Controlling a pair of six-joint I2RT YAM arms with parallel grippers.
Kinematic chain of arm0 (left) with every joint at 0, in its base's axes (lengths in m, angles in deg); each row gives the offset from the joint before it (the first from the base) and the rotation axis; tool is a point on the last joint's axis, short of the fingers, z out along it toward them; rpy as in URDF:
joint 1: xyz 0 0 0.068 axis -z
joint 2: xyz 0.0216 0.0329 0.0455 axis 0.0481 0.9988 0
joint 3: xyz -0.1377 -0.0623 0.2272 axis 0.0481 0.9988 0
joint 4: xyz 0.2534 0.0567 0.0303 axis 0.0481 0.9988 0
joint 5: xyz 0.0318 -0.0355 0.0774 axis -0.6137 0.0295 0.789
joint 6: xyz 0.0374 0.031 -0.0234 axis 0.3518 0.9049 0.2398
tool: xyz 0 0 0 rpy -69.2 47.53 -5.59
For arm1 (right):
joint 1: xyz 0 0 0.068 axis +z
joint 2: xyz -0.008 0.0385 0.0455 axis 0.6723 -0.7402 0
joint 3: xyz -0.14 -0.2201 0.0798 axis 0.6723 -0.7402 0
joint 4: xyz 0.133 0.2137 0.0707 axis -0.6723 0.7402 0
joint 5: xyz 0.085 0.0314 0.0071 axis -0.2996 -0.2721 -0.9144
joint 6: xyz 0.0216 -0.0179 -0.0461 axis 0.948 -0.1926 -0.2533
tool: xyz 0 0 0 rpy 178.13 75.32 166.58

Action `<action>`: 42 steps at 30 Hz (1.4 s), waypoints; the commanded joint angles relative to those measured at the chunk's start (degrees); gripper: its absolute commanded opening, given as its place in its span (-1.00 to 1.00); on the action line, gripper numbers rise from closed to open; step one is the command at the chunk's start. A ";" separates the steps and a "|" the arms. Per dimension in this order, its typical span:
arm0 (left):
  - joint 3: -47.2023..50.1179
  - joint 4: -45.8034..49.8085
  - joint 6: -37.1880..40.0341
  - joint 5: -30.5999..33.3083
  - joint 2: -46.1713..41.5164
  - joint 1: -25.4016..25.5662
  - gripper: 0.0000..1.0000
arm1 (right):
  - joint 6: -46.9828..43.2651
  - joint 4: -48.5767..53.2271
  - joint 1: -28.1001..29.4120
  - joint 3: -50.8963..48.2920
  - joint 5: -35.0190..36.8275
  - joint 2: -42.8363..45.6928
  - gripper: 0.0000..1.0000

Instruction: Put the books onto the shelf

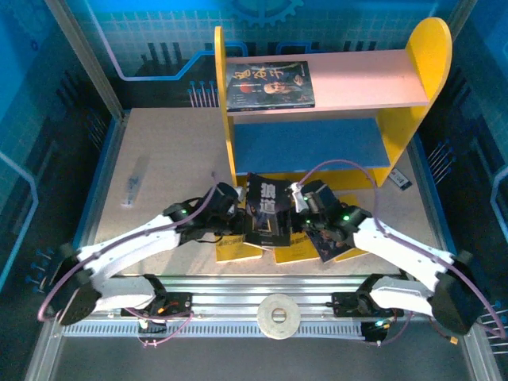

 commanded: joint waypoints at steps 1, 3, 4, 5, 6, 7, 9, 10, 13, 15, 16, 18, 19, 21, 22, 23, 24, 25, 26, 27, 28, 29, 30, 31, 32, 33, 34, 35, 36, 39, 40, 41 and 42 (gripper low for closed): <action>-6.24 3.01 7.61 -4.27 -8.78 0.55 -1.00 | -3.76 5.56 -1.80 5.03 -1.72 7.59 0.71; -9.15 5.54 8.76 -5.63 -11.58 0.52 -1.00 | -4.39 7.14 -2.82 6.88 -2.18 11.39 0.75; -10.60 6.40 9.20 -6.16 -12.69 0.60 -1.00 | -4.67 7.78 -3.36 7.05 -2.50 13.34 0.77; -11.66 6.95 9.31 -6.32 -13.49 0.70 -1.00 | -4.84 8.18 -3.80 9.09 -3.06 14.93 0.79; -12.93 7.11 8.91 -6.28 -14.23 0.77 -1.00 | -4.87 8.52 -4.35 9.93 -3.68 16.69 0.81; -13.70 6.96 8.43 -6.45 -14.65 0.83 -1.00 | -4.94 9.13 -4.79 10.70 -3.98 17.98 0.82; -16.17 6.42 7.45 -6.39 -14.78 1.32 -1.00 | -4.81 10.66 -5.52 12.43 -4.35 20.64 0.86; -17.89 6.45 7.22 -6.12 -14.35 1.74 -1.00 | -4.52 11.54 -5.87 13.26 -4.21 21.82 0.87; -25.36 7.03 7.09 -5.62 -11.31 3.15 -1.00 | -3.57 13.07 -7.17 15.52 -4.92 24.48 0.90; -31.50 7.26 7.76 -3.44 -8.37 4.53 -1.00 | -2.81 13.27 -7.70 17.04 -5.30 25.70 0.92; -35.02 6.97 8.25 -2.37 -6.59 5.24 -1.00 | -2.31 13.02 -7.88 17.82 -5.34 26.27 0.94; -41.22 5.84 8.57 0.30 -3.31 6.10 -1.00 | -1.08 12.65 -8.08 19.67 -4.98 27.00 0.99; -44.13 4.70 8.41 1.33 -1.48 6.20 -1.00 | -0.46 12.61 -8.24 20.75 -4.85 27.13 1.00; -49.55 2.85 8.12 3.06 1.83 6.25 -1.00 | 0.37 12.99 -8.37 23.48 -4.33 26.93 1.00; -52.23 2.10 8.37 3.34 3.67 6.21 -1.00 | 0.58 13.01 -8.44 24.75 -4.12 26.68 1.00; -55.61 1.69 8.80 3.59 5.96 6.21 -1.00 | 0.59 13.05 -8.46 26.35 -4.20 26.26 1.00; -58.78 1.55 9.25 3.59 7.93 6.21 -1.00 | 0.59 13.09 -8.51 27.70 -4.20 25.78 1.00; -62.97 1.33 9.93 3.68 10.57 6.21 -1.00 | 0.51 12.90 -8.54 29.36 -4.12 24.95 1.00; -65.84 1.01 10.48 3.71 12.50 6.21 -1.00 | 0.50 12.28 -8.54 30.26 -4.12 24.36 1.00; -69.06 0.53 11.21 3.99 14.66 6.25 -1.00 | 0.50 11.40 -8.59 31.25 -4.07 23.50 1.00; -71.69 0.18 11.63 4.47 16.26 6.21 -1.00 | 0.50 10.74 -8.68 32.19 -4.16 22.64 1.00; -74.76 -0.03 12.57 5.13 18.35 6.16 -1.00 | 0.51 9.83 -8.63 33.34 -4.42 21.52 1.00; -77.62 -0.60 13.64 5.52 20.25 6.15 -1.00 | 0.58 8.69 -8.73 34.32 -4.75 20.42 1.00; -80.44 -0.94 14.65 6.34 22.10 6.13 -1.00 | 0.70 7.52 -8.81 35.27 -5.19 19.23 1.00; -82.66 -1.22 15.28 7.19 23.65 6.07 -1.00 | 0.69 6.58 -8.86 36.32 -5.55 18.18 1.00; -85.12 -1.79 16.29 7.75 25.31 5.89 -1.00 | 0.52 5.80 -8.98 37.68 -5.61 16.88 1.00; -87.01 -2.22 16.83 8.02 26.78 5.58 -1.00 | 0.37 5.45 -9.13 38.98 -5.50 15.60 1.00; -89.06 -2.84 16.59 8.45 28.37 4.92 -1.00 | 0.01 5.00 -9.45 40.51 -5.50 14.15 1.00; -90.57 -3.68 15.12 8.09 29.91 3.62 -1.00 | 0.09 4.27 -10.04 41.94 -5.73 12.67 1.00; -93.47 -7.43 7.08 3.34 34.02 -2.26 -1.00 | 2.58 0.31 -13.40 45.20 -9.00 8.00 1.00; -94.23 -9.12 3.84 1.35 35.41 -4.63 -1.00 | 4.64 -1.50 -15.25 46.41 -11.31 6.14 1.00; -95.09 -10.29 1.51 -0.08 36.57 -6.38 -1.00 | 6.79 -3.75 -17.19 47.03 -13.71 4.57 1.00; -96.36 -11.15 -0.56 -1.26 37.89 -8.02 -1.00 | 9.82 -6.92 -19.29 47.47 -16.41 2.71 1.00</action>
